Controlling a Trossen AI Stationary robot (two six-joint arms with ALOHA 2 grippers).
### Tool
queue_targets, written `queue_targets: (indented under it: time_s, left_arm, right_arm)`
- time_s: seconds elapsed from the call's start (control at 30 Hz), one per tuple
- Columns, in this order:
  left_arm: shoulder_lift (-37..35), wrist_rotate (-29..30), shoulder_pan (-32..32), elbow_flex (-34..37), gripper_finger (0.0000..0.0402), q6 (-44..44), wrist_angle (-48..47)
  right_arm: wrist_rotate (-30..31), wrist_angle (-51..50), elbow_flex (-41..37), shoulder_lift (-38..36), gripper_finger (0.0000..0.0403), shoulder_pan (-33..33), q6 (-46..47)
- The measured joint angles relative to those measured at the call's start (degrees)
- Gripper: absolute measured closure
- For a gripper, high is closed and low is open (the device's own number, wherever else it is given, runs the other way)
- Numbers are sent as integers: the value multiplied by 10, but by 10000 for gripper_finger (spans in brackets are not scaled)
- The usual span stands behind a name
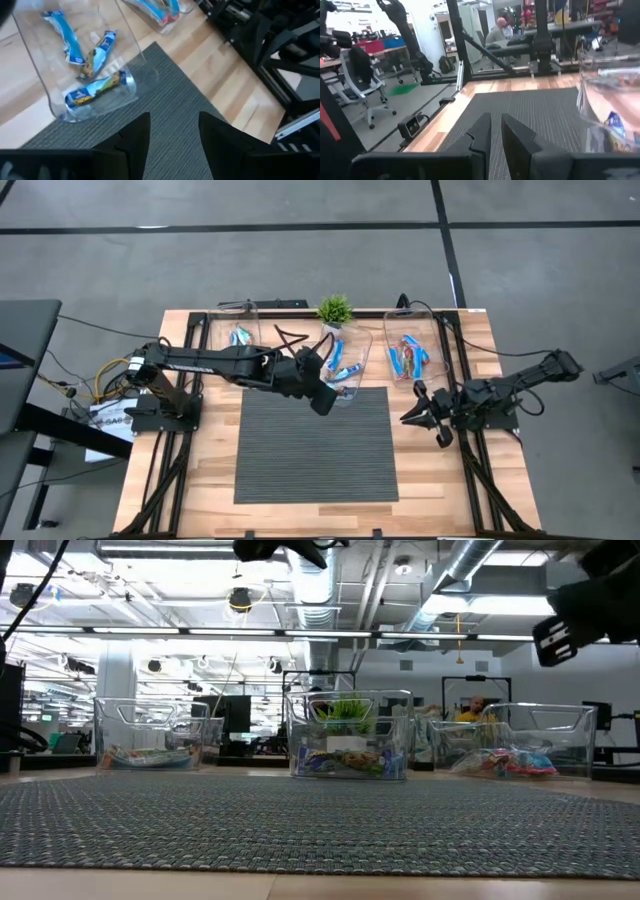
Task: Pick and place Granola Bars by type
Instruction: Return to Home Position
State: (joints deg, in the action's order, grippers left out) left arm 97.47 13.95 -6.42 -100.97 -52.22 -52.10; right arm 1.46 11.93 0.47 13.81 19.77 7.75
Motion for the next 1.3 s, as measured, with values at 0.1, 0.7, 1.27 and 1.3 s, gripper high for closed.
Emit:
queue_targets:
  time_s: [0.1, 0.7, 1.27, 1.3]
  left_arm:
    - [0, 17, -5, 0, 242, -3, 15]
    - [-8, 106, -83, 0, 242, 247, 115]
    - [-272, -8, -106, 564, 242, 240, 474]
    - [-306, -4, -111, 609, 242, 235, 496]
  right_arm:
    - [-1, -50, 0, -20, 365, 0, -13]
    - [0, -110, -1, -86, 365, 0, 53]
    - [0, -110, -1, -86, 365, 0, 54]
    - [0, -110, -1, -86, 365, 0, 54]
